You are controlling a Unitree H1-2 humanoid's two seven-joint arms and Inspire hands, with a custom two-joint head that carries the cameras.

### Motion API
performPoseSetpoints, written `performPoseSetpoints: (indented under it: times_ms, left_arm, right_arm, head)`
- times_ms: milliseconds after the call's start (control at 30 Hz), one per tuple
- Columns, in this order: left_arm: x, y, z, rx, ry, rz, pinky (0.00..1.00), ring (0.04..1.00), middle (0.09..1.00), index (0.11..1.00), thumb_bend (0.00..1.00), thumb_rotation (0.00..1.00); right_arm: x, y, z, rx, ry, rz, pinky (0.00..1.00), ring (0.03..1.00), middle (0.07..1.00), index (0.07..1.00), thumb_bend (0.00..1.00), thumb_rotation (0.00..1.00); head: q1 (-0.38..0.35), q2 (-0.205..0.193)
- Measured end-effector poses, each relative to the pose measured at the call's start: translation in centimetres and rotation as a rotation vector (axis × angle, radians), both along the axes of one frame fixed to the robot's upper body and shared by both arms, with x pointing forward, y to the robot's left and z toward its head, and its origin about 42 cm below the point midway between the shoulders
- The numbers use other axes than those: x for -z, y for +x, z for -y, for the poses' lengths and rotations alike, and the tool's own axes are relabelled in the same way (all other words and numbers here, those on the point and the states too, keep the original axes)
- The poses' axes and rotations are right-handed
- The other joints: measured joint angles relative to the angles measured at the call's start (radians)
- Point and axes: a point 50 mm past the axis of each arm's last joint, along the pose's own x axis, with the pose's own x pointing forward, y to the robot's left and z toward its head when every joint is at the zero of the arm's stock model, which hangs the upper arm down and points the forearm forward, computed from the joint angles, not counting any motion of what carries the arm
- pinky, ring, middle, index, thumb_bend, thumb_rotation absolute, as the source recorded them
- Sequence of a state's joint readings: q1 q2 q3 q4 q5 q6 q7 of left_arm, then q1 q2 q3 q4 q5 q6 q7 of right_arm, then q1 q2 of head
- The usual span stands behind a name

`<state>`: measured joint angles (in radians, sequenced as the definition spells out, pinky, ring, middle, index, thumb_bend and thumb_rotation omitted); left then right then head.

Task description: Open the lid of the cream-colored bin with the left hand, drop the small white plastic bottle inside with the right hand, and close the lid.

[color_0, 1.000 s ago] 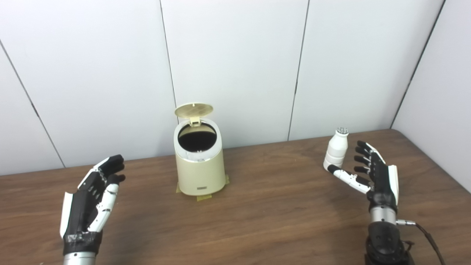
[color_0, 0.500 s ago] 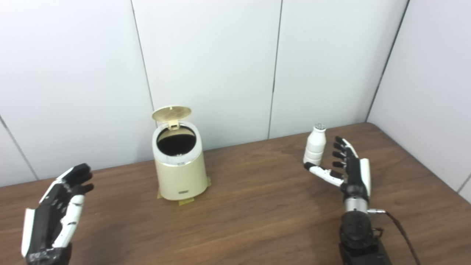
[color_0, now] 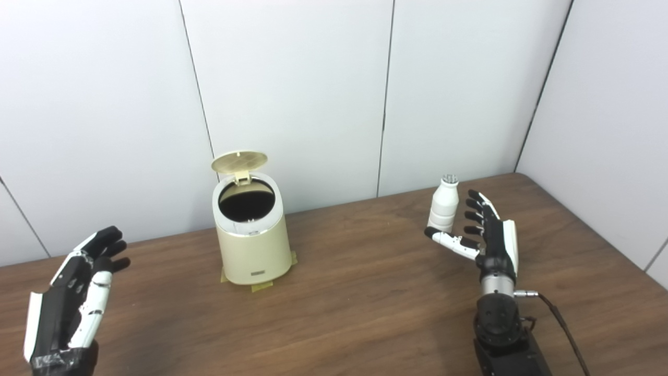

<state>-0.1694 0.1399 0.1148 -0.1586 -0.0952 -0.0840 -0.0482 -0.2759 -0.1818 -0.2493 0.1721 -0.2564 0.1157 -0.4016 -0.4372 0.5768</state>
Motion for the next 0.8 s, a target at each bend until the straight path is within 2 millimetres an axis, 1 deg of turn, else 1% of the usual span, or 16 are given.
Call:
performPoseSetpoints:
  times_ms: [67,100,133,200,267,433,500,533,600,633,733,800]
  left_arm:
    - [0.0,0.0,0.0,-0.002,-0.001,-0.006,0.75,0.816,0.822,0.801,0.29,0.55]
    - [0.0,0.0,0.0,-0.003,-0.003,-0.01,0.76,0.817,0.822,0.803,0.29,0.54]
    - [-0.1,0.0,0.0,-0.002,-0.006,-0.013,0.76,0.817,0.822,0.803,0.29,0.53]
    - [-0.3,-0.1,0.0,0.0,-0.007,-0.008,0.77,0.817,0.823,0.805,0.28,0.55]
    - [-0.3,-0.1,0.0,0.0,-0.007,-0.006,0.76,0.816,0.823,0.804,0.28,0.55]
    - [-0.5,-0.2,0.1,-0.001,-0.009,-0.003,0.76,0.814,0.817,0.794,0.29,0.53]
    - [-0.6,-0.2,0.0,-0.002,-0.01,-0.003,0.76,0.815,0.818,0.795,0.29,0.52]
    - [-0.5,-0.2,0.0,-0.002,-0.01,-0.003,0.75,0.809,0.814,0.793,0.29,0.51]
    - [-0.6,-0.2,0.1,-0.001,-0.01,-0.002,0.74,0.805,0.811,0.789,0.28,0.51]
    - [-0.6,-0.2,0.1,-0.002,-0.011,-0.001,0.74,0.804,0.81,0.788,0.29,0.51]
    - [-0.8,-0.3,0.2,-0.004,-0.013,0.003,0.74,0.807,0.811,0.791,0.28,0.51]
    - [-1.2,-0.4,0.3,-0.002,-0.014,0.013,0.74,0.808,0.811,0.79,0.28,0.51]
  right_arm:
    - [-0.2,0.1,0.1,0.0,-0.003,0.003,0.57,0.729,0.828,0.878,0.78,0.29]
    - [-0.3,0.2,0.1,0.0,-0.004,0.005,0.55,0.704,0.795,0.871,0.79,0.29]
    - [-0.4,0.4,0.1,0.001,-0.006,0.006,0.58,0.723,0.794,0.866,0.79,0.29]
    - [-0.8,0.7,0.2,0.005,-0.004,0.004,0.6,0.75,0.824,0.872,0.79,0.26]
    - [-1.0,1.1,0.3,0.012,0.009,0.005,0.6,0.752,0.826,0.877,0.78,0.23]
    - [-1.1,2.0,0.5,0.017,0.015,-0.009,0.6,0.75,0.817,0.872,0.79,0.24]
    - [-1.2,2.1,0.5,0.017,0.017,-0.011,0.61,0.764,0.841,0.881,0.78,0.23]
    - [-1.2,2.2,0.6,0.019,0.019,-0.014,0.64,0.785,0.85,0.88,0.78,0.23]
    - [-1.2,2.3,0.8,0.02,0.016,-0.022,0.66,0.794,0.853,0.877,0.78,0.22]
    - [-1.2,2.5,1.0,0.022,0.012,-0.026,0.66,0.788,0.845,0.876,0.78,0.22]
    - [-1.2,2.9,1.6,0.029,-0.001,-0.04,0.55,0.713,0.783,0.858,0.8,0.23]
    - [-1.2,3.2,1.7,0.031,-0.016,-0.049,0.57,0.728,0.796,0.862,0.8,0.23]
  head:
    - [0.0,0.002]
    - [-0.002,0.003]
    - [-0.002,0.003]
    - [-0.002,0.003]
    - [-0.002,0.003]
    - [-0.002,0.005]
    - [-0.002,0.005]
    - [-0.002,0.005]
    - [0.0,0.005]
    - [0.0,0.006]
    - [0.0,0.006]
    - [0.0,0.006]
